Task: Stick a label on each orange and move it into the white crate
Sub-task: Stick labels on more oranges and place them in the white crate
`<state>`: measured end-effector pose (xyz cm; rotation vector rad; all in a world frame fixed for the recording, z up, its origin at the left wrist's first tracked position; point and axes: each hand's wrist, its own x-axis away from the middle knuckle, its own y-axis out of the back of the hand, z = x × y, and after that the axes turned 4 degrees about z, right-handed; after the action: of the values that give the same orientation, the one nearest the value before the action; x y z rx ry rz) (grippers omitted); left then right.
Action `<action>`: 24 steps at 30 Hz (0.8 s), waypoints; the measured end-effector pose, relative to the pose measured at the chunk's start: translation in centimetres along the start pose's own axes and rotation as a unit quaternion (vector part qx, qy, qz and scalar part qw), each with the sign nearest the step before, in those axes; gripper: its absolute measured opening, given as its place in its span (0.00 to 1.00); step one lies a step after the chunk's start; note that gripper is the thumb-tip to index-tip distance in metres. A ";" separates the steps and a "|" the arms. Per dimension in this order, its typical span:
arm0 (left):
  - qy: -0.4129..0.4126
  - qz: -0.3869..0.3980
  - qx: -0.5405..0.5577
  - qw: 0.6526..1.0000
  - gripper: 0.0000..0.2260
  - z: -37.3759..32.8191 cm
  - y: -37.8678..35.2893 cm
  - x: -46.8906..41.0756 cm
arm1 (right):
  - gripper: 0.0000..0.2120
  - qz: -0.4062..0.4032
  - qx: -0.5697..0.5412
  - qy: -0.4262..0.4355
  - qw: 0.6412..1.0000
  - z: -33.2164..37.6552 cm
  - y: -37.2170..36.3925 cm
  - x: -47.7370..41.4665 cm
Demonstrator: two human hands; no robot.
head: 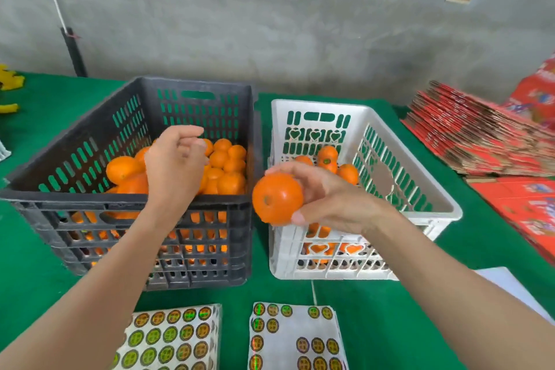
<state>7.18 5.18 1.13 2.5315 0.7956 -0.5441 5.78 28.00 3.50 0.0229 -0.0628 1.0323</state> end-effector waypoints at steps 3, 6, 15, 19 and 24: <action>-0.021 0.075 0.034 0.996 0.07 -1.6 -0.3 3.1 | 0.29 0.025 -0.151 0.004 0.988 -3.5 -0.3 2.7; 0.010 0.165 0.059 0.984 0.06 -2.2 -0.7 7.7 | 0.33 0.019 -0.173 -0.002 0.985 -6.1 -0.6 4.4; 0.411 0.447 0.258 0.752 0.40 0.2 -3.6 16.8 | 0.36 -0.024 0.173 -0.082 0.981 -10.0 -1.9 5.8; 0.422 0.410 0.315 0.745 0.35 2.0 -3.8 17.4 | 0.31 -0.020 0.150 -0.087 0.985 -11.0 -1.2 5.6; 0.482 0.257 0.332 0.769 0.32 4.6 -3.2 17.1 | 0.18 -0.058 0.345 -0.250 0.903 -15.6 0.9 5.3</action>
<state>17.09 12.79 -11.77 3.4754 0.0897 0.9209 8.41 33.77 -11.70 0.9321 -0.1578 0.8624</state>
